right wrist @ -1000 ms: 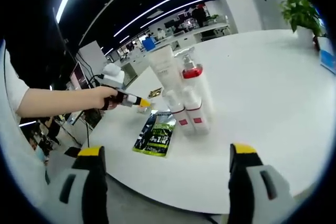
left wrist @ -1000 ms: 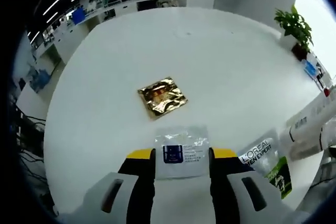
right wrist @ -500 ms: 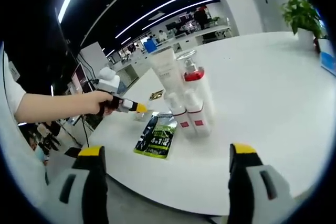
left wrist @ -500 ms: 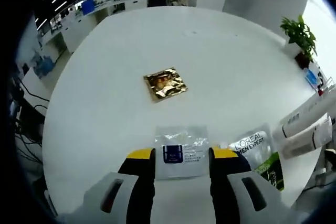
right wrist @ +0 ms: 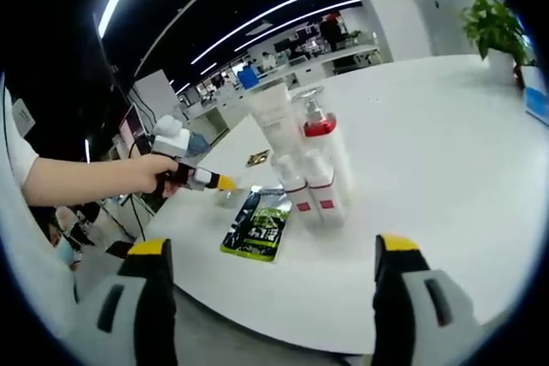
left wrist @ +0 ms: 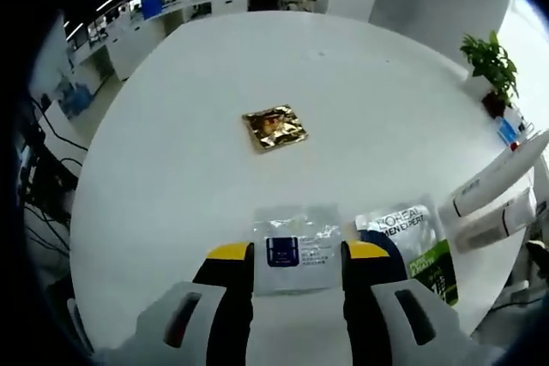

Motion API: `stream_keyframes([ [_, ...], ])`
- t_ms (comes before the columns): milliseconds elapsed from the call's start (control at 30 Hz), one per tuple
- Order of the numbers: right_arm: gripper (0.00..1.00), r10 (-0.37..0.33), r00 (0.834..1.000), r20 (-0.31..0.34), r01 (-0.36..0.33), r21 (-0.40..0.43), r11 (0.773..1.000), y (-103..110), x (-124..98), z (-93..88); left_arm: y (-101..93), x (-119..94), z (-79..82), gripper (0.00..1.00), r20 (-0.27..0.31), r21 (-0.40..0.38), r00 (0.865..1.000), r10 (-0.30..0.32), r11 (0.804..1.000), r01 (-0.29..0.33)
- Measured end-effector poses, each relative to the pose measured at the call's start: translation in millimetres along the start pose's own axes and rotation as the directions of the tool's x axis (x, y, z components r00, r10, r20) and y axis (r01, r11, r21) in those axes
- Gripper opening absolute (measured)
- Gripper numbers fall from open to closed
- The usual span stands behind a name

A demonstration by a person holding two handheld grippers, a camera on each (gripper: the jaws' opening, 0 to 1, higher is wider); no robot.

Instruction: Arrange the skincare products in the storage area until every visible bottle or jar stands upright without overlapping.

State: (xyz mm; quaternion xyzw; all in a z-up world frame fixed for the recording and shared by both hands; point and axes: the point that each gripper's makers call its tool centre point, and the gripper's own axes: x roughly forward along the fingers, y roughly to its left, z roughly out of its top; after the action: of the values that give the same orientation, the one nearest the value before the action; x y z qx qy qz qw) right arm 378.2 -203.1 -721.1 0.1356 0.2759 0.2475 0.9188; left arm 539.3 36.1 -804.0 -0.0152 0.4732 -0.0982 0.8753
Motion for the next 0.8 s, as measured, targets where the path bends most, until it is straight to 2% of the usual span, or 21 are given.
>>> stream_keyframes([
  [400, 0.98, 0.005, 1.000, 0.013, -0.005, -0.007, 1.000, 2.0, -1.5, 0.0, -2.0, -12.6, -24.1, 0.38, -0.007, -0.037, 1.000, -0.002, 0.999, 0.002],
  [800, 0.98, 0.015, 1.000, 0.011, -0.015, -0.012, 1.000, 2.8, -1.9, -1.1, -12.8, -24.7, -51.8, 0.38, -0.016, -0.073, 1.000, -0.012, 0.997, 0.011],
])
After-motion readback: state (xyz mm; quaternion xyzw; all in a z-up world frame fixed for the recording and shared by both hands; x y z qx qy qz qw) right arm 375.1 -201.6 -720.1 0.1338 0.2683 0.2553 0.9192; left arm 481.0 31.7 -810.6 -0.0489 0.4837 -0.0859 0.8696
